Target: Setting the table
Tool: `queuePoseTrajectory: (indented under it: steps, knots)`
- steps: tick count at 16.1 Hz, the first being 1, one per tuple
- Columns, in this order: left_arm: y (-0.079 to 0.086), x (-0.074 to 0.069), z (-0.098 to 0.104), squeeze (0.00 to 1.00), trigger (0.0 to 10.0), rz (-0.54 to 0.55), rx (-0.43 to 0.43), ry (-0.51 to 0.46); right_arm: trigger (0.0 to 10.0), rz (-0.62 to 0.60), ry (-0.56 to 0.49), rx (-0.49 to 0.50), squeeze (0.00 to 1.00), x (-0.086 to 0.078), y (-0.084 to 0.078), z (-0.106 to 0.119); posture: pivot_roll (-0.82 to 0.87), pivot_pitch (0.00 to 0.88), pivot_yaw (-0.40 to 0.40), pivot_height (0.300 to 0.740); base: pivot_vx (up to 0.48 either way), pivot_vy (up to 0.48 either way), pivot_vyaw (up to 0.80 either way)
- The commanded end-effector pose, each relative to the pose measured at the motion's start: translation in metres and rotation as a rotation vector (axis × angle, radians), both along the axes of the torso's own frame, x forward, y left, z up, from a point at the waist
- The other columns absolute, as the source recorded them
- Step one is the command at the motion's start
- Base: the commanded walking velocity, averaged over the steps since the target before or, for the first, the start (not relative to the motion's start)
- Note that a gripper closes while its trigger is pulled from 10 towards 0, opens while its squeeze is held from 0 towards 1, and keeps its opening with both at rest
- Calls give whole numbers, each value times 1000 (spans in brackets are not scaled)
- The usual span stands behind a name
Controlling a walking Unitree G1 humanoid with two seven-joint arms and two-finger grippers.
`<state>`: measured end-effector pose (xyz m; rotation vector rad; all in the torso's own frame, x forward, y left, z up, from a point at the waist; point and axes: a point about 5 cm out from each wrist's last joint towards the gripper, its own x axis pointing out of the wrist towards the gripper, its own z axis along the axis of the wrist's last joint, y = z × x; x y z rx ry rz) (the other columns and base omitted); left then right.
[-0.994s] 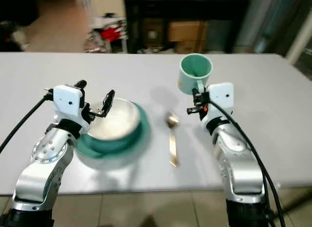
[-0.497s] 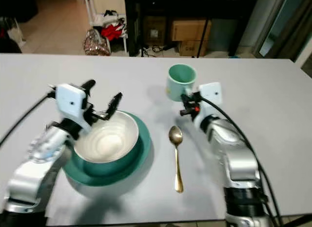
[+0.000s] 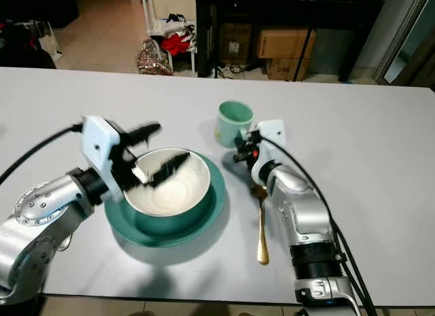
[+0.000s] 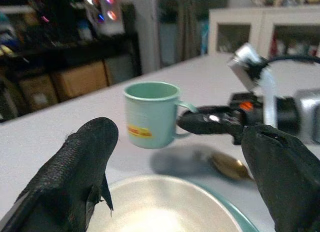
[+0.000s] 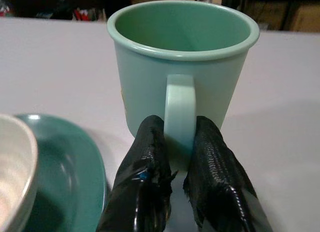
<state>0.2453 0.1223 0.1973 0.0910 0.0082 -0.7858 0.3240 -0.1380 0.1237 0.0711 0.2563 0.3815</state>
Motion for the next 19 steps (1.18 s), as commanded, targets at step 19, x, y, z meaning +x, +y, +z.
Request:
queuePoseTrajectory:
  steps: [19]
  knots:
    - [7, -9, -20, 0, 10000, -40, 150, 164, 10000, 41, 56, -106, 0, -29, 0, -27, 28, 0, 20, 740, 0, 0, 0]
